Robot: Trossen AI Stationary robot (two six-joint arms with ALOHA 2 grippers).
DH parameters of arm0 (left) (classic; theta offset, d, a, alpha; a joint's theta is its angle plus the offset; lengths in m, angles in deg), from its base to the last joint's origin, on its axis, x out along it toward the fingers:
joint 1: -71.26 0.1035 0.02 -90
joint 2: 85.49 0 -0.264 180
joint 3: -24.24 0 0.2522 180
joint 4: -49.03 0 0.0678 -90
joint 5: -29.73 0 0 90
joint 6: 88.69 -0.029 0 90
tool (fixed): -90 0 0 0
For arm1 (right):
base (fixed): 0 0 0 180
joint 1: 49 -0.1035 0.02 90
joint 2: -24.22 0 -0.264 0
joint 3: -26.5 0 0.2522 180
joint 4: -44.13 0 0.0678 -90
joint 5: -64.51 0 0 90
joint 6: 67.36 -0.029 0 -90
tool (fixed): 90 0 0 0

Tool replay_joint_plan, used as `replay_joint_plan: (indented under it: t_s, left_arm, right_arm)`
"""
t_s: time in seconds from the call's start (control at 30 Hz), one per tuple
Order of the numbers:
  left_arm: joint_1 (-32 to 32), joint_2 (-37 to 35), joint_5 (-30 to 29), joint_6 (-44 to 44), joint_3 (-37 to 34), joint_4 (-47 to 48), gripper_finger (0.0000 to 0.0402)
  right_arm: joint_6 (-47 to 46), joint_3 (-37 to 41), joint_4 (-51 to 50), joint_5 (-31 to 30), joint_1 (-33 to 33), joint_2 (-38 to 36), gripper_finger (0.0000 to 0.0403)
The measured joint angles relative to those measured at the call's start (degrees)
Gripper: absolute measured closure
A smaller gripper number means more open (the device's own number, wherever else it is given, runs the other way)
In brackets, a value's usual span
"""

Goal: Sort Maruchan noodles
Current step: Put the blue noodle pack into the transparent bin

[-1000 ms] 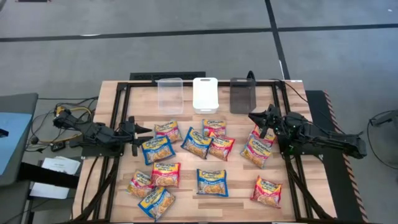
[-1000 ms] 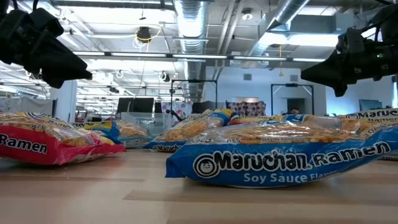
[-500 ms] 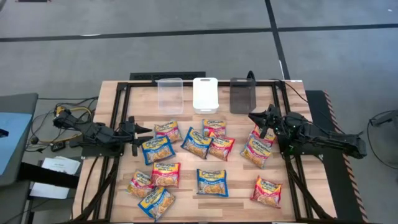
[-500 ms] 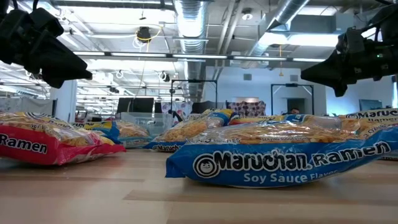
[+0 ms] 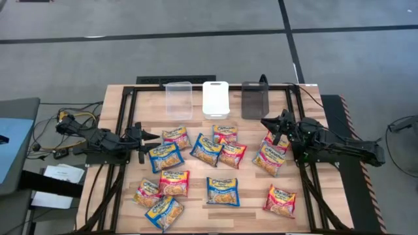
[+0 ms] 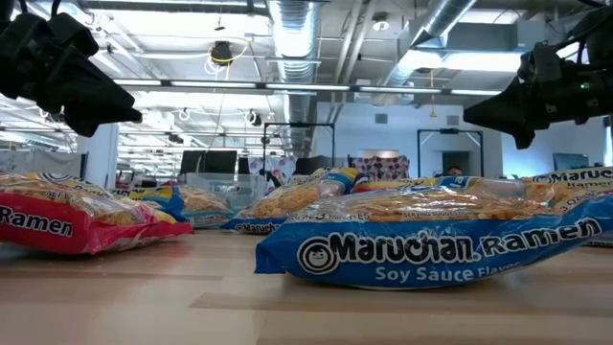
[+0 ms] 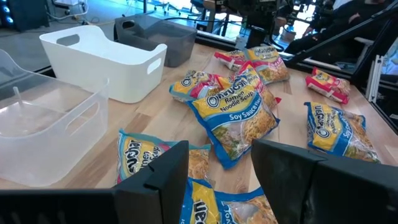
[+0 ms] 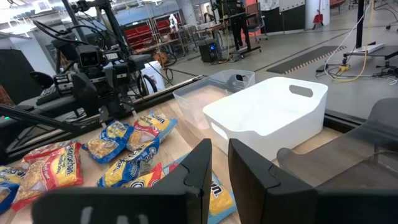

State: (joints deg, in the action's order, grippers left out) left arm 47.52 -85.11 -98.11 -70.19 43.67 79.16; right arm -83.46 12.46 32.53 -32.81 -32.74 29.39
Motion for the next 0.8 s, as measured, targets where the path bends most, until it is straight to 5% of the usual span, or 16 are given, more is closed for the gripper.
replay_joint_plan:
  t_s: [0.8]
  left_arm:
    - [0.00, 0.00, -2.03, 8.47, -0.09, -1.03, 0.0236]
  right_arm:
    - [0.00, 0.01, 0.00, 0.00, 0.01, 0.01, 0.0322]
